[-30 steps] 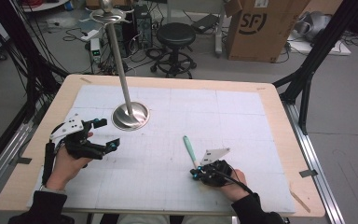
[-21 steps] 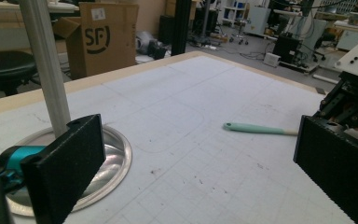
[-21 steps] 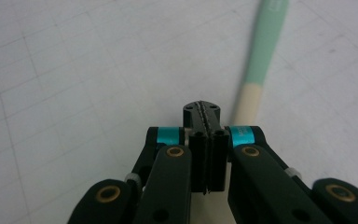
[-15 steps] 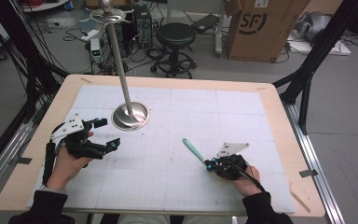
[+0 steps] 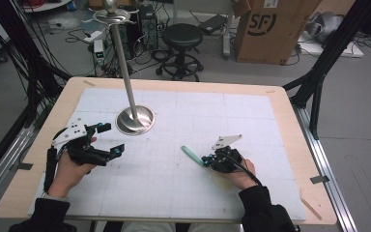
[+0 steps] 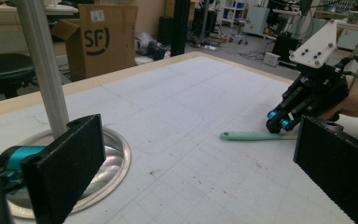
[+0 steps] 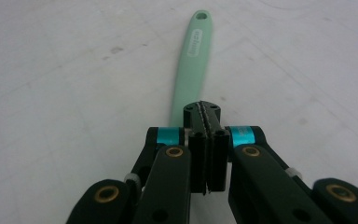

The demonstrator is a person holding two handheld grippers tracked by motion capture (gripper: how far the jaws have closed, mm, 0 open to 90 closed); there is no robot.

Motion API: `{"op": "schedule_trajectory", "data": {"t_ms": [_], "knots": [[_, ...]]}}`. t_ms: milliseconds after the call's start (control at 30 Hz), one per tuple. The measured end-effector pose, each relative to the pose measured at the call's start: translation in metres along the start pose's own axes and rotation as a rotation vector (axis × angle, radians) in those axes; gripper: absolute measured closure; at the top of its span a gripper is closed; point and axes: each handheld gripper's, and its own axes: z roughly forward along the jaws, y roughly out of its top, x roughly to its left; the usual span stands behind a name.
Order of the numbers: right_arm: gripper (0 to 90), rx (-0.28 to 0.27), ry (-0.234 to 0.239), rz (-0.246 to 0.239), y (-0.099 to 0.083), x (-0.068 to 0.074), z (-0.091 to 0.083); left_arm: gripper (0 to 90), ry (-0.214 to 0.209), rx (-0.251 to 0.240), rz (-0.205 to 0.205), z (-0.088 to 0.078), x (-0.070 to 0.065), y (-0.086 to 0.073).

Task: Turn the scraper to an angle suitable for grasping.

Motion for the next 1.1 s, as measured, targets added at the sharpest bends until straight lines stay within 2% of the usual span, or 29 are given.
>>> {"op": "schedule_trajectory", "data": {"t_ms": [67,233,533,600,633,733,833,867,900,933,1000,1033,1100], "knots": [[90.0,0.005,0.031,-0.046,0.005,0.006,0.005,2.6,0.003,-0.001,-0.005,0.0,0.0,0.0],[90.0,0.024,0.084,-0.092,0.009,0.016,0.009,2.6,0.002,-0.004,-0.004,-0.001,0.001,0.0],[90.0,0.041,0.125,-0.127,0.024,0.026,0.023,2.6,0.002,-0.006,-0.006,-0.001,0.001,0.0],[90.0,0.046,0.137,-0.153,0.027,0.03,0.026,2.6,0.004,-0.004,-0.01,-0.001,0.001,0.0],[90.0,0.047,0.16,-0.175,0.029,0.034,0.029,2.6,0.004,-0.003,-0.009,-0.001,0.001,0.0],[90.0,0.054,0.181,-0.199,0.031,0.04,0.031,2.6,0.003,-0.002,-0.005,0.0,0.0,0.0],[90.0,0.056,0.191,-0.219,0.031,0.043,0.031,2.6,0.003,-0.002,-0.004,-0.001,0.0,0.0],[90.0,0.055,0.181,-0.233,0.032,0.044,0.031,2.6,0.003,-0.002,-0.003,-0.001,0.0,0.0],[90.0,0.052,0.178,-0.237,0.032,0.045,0.03,2.6,0.002,-0.002,-0.004,-0.001,0.0,0.0],[90.0,0.015,0.163,-0.229,0.033,0.044,0.023,2.6,0.002,-0.003,-0.006,-0.002,0.0,0.001],[89.8,0.0,0.166,-0.219,0.034,0.043,0.019,2.6,0.002,-0.007,-0.003,-0.002,-0.001,0.001],[89.4,-0.027,0.162,-0.202,0.035,0.042,0.012,2.6,0.002,-0.006,-0.002,-0.003,-0.001,0.001],[80.5,-0.051,0.162,-0.176,0.036,0.04,0.002,2.6,0.002,-0.008,-0.002,-0.005,-0.001,0.002]]}}
